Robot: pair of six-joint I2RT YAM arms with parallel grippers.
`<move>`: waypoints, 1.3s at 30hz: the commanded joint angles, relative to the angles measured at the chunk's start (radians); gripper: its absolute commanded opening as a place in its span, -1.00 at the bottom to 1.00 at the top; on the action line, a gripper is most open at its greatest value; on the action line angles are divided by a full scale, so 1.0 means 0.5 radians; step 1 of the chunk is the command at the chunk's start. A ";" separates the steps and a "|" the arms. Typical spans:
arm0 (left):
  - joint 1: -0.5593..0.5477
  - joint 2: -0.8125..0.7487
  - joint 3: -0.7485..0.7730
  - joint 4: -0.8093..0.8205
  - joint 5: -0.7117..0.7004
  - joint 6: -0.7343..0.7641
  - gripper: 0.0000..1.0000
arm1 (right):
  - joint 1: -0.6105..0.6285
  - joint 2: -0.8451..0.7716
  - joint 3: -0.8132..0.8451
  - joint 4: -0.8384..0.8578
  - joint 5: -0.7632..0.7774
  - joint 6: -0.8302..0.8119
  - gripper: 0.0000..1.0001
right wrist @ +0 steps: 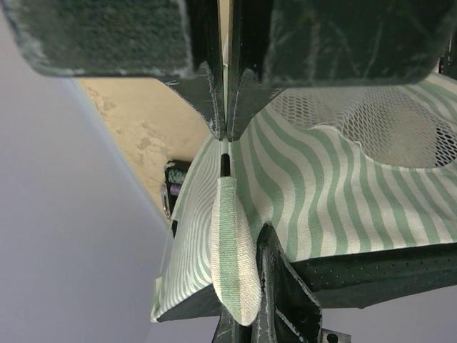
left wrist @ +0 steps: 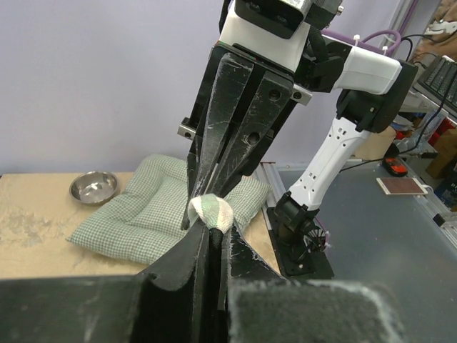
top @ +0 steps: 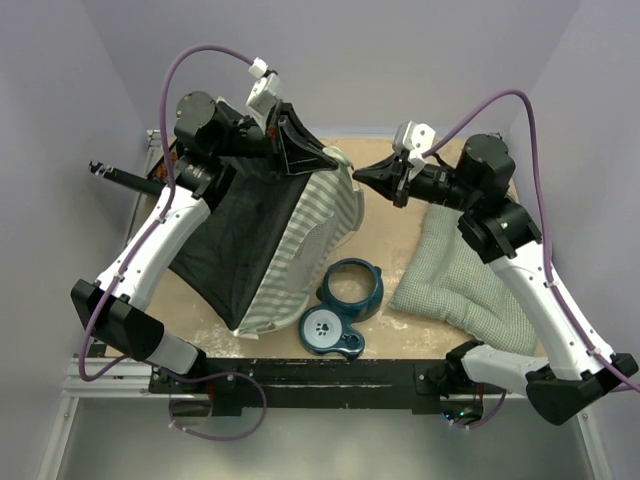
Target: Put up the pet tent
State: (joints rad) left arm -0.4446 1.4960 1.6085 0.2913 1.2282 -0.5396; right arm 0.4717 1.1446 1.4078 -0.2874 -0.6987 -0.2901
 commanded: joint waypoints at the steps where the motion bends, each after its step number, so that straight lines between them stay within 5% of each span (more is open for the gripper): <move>1: 0.000 -0.090 0.142 0.323 -0.069 -0.050 -1.00 | 0.020 0.076 -0.033 -0.223 0.014 -0.006 -1.00; 15: 0.003 -0.136 -0.081 0.335 -0.042 -0.025 -1.00 | 0.026 0.076 0.062 -0.229 -0.038 0.016 -1.00; 39: -0.034 -0.111 -0.158 -0.134 -0.042 0.395 -1.00 | 0.044 0.067 0.136 -0.189 -0.088 0.049 -1.00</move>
State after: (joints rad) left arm -0.4458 1.4803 1.5291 0.2348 1.2133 -0.4210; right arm 0.4763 1.1622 1.4326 -0.3527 -0.7238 -0.2852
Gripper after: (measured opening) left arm 0.067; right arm 0.010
